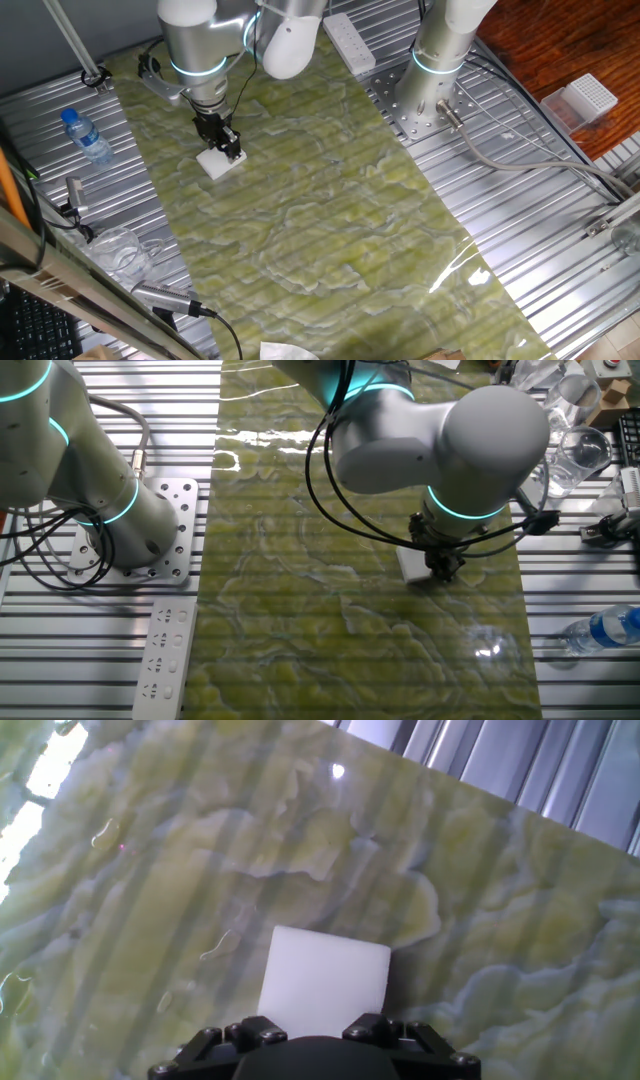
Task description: Clean the tabletop with a sponge
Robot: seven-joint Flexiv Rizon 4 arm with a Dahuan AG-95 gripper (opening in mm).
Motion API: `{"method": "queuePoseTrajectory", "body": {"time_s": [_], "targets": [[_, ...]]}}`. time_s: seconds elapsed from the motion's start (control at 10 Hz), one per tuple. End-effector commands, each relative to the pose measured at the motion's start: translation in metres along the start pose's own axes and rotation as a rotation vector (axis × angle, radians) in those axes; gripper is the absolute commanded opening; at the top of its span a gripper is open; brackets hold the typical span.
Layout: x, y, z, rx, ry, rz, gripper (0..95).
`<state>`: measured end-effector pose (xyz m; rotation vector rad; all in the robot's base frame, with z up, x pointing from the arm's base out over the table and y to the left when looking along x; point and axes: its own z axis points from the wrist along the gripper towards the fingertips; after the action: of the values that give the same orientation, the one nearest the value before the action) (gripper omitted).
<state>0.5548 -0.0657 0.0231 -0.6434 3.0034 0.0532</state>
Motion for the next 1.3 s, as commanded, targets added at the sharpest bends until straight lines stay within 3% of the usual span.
{"method": "queuePoseTrajectory", "body": {"time_s": [0.1,0.4,0.5,0.7,0.8,1.0,1.3], "targets": [[0.0000,-0.0003,0.0018,0.004,0.001,0.004,38.0],[0.0003,0.0002,0.0066,0.009,-0.004,0.016,38.0],[0.0004,0.0002,0.0068,0.010,-0.005,0.016,19.0],[0.0004,0.0002,0.0068,0.010,-0.004,0.018,19.0],[0.0004,0.0002,0.0068,0.009,-0.001,0.019,0.0],[0.0005,0.0002,0.0068,0.004,-0.003,0.034,0.0],[0.0026,0.0046,0.0112,-0.029,-0.018,0.068,0.0]]}}
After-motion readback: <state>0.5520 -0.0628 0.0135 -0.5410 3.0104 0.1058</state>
